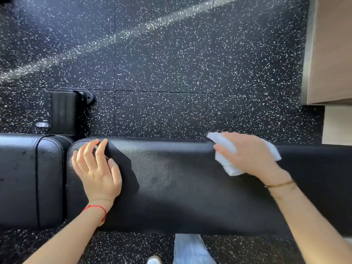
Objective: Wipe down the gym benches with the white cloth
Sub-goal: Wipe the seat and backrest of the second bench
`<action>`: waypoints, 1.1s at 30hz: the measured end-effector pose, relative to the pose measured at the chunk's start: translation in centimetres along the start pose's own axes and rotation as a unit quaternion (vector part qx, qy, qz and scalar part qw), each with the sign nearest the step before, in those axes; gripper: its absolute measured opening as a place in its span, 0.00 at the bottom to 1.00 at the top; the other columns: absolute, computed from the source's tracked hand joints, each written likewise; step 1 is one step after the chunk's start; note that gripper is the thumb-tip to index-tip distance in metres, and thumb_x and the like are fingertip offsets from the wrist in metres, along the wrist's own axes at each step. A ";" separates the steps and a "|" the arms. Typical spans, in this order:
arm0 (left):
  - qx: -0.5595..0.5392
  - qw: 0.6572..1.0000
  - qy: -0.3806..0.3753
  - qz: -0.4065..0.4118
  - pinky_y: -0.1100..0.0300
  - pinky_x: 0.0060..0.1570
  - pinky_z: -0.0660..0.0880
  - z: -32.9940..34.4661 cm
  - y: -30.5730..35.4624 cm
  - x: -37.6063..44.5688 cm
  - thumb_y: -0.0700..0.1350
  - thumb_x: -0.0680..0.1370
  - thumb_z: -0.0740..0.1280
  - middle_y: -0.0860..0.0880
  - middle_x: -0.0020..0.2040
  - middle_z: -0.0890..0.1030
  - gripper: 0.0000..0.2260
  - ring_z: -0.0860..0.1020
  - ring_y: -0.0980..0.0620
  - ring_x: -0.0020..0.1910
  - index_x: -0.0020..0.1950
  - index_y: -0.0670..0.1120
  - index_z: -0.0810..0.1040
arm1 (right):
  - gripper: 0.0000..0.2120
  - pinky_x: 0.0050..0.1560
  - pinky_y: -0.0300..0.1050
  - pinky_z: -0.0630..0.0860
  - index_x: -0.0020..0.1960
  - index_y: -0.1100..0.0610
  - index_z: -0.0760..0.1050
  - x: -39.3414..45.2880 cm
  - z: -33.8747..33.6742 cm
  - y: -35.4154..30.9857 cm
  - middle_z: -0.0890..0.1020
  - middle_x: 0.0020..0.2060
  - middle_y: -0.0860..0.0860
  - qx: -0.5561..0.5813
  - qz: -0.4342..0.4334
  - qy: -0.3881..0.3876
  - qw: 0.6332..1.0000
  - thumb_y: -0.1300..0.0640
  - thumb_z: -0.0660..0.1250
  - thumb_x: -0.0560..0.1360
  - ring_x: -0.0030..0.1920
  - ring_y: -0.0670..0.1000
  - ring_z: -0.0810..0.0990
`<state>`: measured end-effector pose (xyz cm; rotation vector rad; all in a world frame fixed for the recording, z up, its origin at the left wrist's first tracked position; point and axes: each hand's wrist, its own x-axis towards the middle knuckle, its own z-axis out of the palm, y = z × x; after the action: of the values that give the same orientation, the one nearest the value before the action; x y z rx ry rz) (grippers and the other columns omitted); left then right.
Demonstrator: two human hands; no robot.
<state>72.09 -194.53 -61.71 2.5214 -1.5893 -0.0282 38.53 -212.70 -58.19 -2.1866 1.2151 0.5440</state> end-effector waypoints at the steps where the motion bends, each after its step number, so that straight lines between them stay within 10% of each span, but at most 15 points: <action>1: 0.000 1.000 0.001 -0.003 0.36 0.72 0.58 0.0 0.1 0.0 0.41 0.75 0.58 0.39 0.67 0.70 0.22 0.67 0.35 0.67 0.69 0.40 0.70 | 0.26 0.49 0.52 0.78 0.66 0.39 0.67 -0.3 -0.2 0.4 0.78 0.50 0.42 -0.035 -0.003 0.009 0.999 0.39 0.42 0.74 0.50 0.50 0.79; 10: 0.006 1.000 0.004 -0.002 0.36 0.72 0.58 -0.1 0.2 0.0 0.41 0.75 0.59 0.39 0.67 0.70 0.22 0.67 0.35 0.68 0.69 0.40 0.71 | 0.30 0.45 0.49 0.72 0.69 0.44 0.67 6.3 2.7 -13.6 0.79 0.52 0.48 0.020 -0.116 0.034 0.992 0.31 0.41 0.77 0.48 0.54 0.80; 20: -0.018 1.000 0.018 -0.003 0.36 0.72 0.58 -0.2 0.3 0.1 0.42 0.75 0.59 0.41 0.67 0.72 0.21 0.68 0.36 0.67 0.68 0.41 0.73 | 0.31 0.49 0.50 0.70 0.64 0.38 0.69 3.0 2.1 -6.6 0.79 0.53 0.42 0.027 -0.011 0.056 0.998 0.26 0.43 0.71 0.51 0.51 0.80; 27: -0.053 0.998 0.035 -0.004 0.38 0.70 0.61 -0.3 0.1 0.1 0.42 0.75 0.61 0.43 0.65 0.74 0.19 0.69 0.38 0.67 0.66 0.43 0.74 | 0.22 0.41 0.49 0.66 0.66 0.42 0.66 5.1 3.8 -15.3 0.79 0.50 0.47 -0.038 -0.109 0.155 0.981 0.33 0.48 0.80 0.45 0.55 0.79; 33: -0.083 0.996 0.045 0.009 0.41 0.69 0.63 -0.2 -0.6 -0.1 0.45 0.76 0.61 0.45 0.64 0.75 0.18 0.71 0.39 0.65 0.65 0.45 0.74 | 0.32 0.77 0.57 0.52 0.79 0.42 0.56 1.5 8.1 -17.6 0.61 0.78 0.45 -0.067 -0.088 0.219 0.969 0.32 0.46 0.79 0.78 0.58 0.56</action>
<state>72.64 -194.15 -61.65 2.3489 -1.5090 -0.0409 53.85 -200.88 -60.17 -2.5906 1.2054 0.0686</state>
